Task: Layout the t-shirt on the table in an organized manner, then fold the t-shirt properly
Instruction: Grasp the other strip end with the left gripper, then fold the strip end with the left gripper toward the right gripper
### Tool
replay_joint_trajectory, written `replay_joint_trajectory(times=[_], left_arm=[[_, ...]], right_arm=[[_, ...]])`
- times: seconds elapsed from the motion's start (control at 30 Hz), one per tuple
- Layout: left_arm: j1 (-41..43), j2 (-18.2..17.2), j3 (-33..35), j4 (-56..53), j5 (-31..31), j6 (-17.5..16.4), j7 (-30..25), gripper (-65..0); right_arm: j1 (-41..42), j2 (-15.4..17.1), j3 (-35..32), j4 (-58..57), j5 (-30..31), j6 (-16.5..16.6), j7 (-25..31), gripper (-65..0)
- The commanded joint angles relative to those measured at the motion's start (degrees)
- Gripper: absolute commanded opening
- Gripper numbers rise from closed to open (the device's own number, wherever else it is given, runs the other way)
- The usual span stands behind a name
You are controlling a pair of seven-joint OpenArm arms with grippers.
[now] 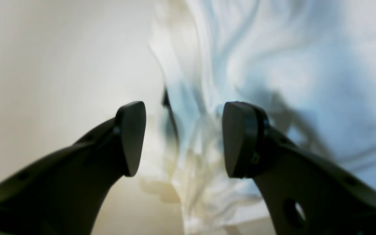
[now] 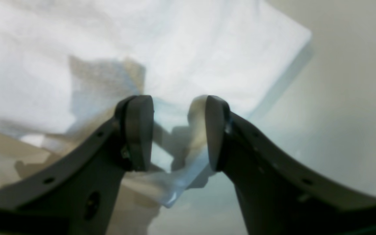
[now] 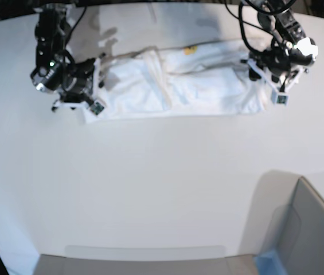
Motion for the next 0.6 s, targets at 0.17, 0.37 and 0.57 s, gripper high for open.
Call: replay_joint_trajectory(times=[0.17,0.37,0.57], left_arm=[[-0.9,0.1,-2.5,-9.7,-0.2,0.1,-0.1,-27.1],[-3.7,0.1,-2.5,-18.2,-0.2,0.1,-0.1,-27.1],[-4.4,0.5,-2.1,-18.3,-0.2,0.1,-0.1,-27.8]], right_arm=[[0.7,0.3,0.1,0.8,0.3,0.8,0.5,-38.1],[0.8,0.2,0.1,0.8,0.3,0.8,0.5,-38.1],[0.8,0.2,0.1,0.8,0.3,0.8,0.5,-38.1]])
